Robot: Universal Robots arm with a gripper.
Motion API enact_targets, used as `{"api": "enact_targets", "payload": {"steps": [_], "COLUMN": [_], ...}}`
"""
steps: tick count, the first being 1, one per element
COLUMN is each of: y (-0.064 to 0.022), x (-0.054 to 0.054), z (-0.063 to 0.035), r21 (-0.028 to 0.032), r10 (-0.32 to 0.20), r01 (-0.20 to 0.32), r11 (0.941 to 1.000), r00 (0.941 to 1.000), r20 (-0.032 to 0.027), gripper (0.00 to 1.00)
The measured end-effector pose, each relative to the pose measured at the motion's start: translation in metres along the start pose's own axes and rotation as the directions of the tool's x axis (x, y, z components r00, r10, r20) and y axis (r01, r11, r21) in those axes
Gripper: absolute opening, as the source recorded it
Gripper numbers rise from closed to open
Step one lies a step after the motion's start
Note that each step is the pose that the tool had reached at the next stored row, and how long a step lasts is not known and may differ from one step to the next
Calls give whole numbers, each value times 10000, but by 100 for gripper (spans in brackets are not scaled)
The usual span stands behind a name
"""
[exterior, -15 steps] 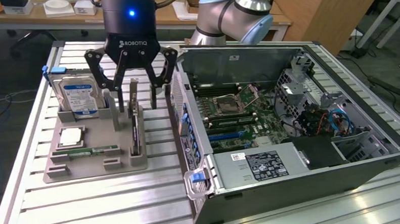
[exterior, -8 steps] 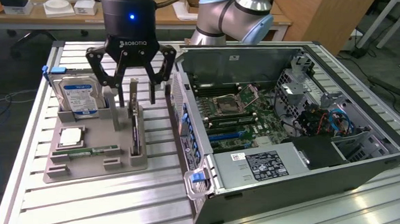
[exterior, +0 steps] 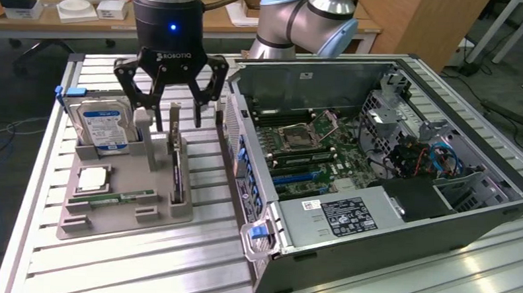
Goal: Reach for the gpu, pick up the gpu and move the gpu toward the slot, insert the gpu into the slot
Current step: 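Pick up the gpu and move the gpu toward the slot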
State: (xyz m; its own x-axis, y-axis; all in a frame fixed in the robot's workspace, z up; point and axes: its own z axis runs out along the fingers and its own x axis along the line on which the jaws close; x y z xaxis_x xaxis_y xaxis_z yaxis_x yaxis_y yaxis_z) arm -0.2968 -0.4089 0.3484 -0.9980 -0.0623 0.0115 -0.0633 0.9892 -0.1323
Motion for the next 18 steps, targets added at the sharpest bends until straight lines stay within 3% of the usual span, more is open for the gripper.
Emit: {"api": "enact_targets", "payload": {"steps": [2, 3, 4, 6, 9, 11, 13, 14, 15, 16, 18], "y": [0, 1, 3, 17, 71, 92, 109, 116, 116, 117, 119], "x": [2, 5, 10, 31, 72, 95, 105, 106, 106, 108, 111], "z": [2, 6, 12, 20, 20, 24, 29, 34, 38, 39, 40], "r21": [-339, -422, -439, -438, -377, -272, -125, -111, -134, -271, -627], "r10": [-1, -2, 0, -1, -1, 5, 12, 13, 11, 10, 11], "r01": [2, 3, 1, 2, 2, -5, -12, -13, -11, -9, -9], "r11": [9994, 9991, 9990, 9990, 9993, 9996, 9999, 9999, 9999, 9996, 9980], "r00": [10000, 10000, 10000, 10000, 10000, 10000, 10000, 10000, 10000, 10000, 10000], "r20": [22, 26, 29, 28, 24, 17, 6, 5, 8, 15, 37], "gripper": [59, 59, 59, 59, 59, 59, 59, 59, 59, 59, 59]}}
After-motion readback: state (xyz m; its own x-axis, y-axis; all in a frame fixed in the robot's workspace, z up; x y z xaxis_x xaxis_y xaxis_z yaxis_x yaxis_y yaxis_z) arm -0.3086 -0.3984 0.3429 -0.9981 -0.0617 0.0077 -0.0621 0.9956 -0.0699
